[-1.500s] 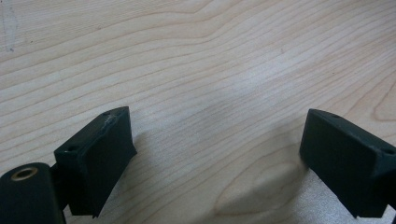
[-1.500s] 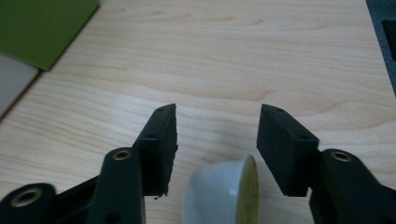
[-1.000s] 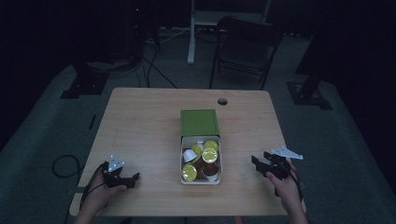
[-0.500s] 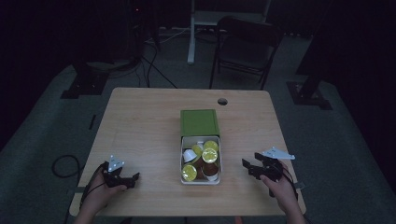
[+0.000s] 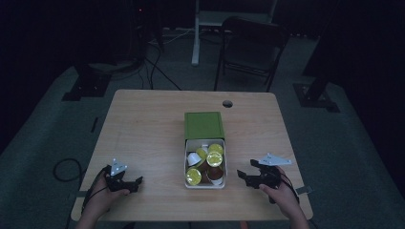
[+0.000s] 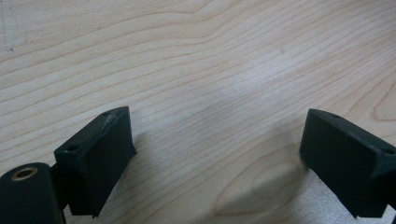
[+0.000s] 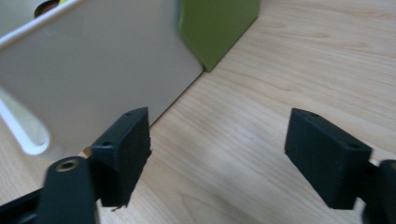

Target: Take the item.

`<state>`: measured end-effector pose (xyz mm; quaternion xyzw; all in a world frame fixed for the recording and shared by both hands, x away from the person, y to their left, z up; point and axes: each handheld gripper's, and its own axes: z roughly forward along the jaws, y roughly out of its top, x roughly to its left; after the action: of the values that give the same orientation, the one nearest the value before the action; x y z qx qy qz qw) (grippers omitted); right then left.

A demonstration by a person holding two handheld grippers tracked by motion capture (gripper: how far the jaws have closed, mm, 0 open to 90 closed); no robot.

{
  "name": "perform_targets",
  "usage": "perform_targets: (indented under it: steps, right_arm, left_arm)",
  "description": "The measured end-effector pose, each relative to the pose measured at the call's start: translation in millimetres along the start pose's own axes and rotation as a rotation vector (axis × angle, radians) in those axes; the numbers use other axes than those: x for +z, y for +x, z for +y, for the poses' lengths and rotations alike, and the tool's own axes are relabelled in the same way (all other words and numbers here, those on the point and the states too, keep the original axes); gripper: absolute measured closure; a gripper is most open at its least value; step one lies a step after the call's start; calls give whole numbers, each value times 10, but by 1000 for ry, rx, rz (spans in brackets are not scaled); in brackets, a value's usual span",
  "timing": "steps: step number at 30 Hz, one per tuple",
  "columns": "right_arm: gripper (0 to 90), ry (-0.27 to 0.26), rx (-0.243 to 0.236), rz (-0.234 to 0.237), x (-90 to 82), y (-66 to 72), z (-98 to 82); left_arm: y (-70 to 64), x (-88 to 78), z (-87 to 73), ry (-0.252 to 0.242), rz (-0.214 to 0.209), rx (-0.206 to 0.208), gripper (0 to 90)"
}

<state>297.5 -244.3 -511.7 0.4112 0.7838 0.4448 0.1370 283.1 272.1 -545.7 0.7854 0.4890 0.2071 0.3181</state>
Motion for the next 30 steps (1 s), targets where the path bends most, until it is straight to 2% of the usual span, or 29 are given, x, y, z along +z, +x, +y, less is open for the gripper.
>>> perform_targets:
  steps: [5, 10, 12, 20, 24, 28, 30]
  right_arm:
    - [133, 11, -18, 19, 45, 30, -30]
    - [133, 29, -48, 17, 92, 53, -67]
    - [133, 46, -81, 37, 111, 68, -87]
    - [134, 109, -173, 55, 238, 109, -189]
    - [134, 129, -185, 59, 277, 122, -213]
    - [134, 163, -235, 39, 295, 109, -240]
    - [132, 181, -243, 50, 294, 99, -265]
  left_arm:
    - [0, 0, 0, 0, 0, 0, 101]
    - [0, 0, 0, 0, 0, 0, 101]
    - [0, 0, 0, 0, 0, 0, 101]
    - [-1, 0, 0, 0, 0, 0, 101]
    - [-1, 0, 0, 1, 1, 0, 101]
    - [-1, -1, 0, 1, 0, 0, 101]
    - [-1, 0, 0, 1, 1, 0, 101]
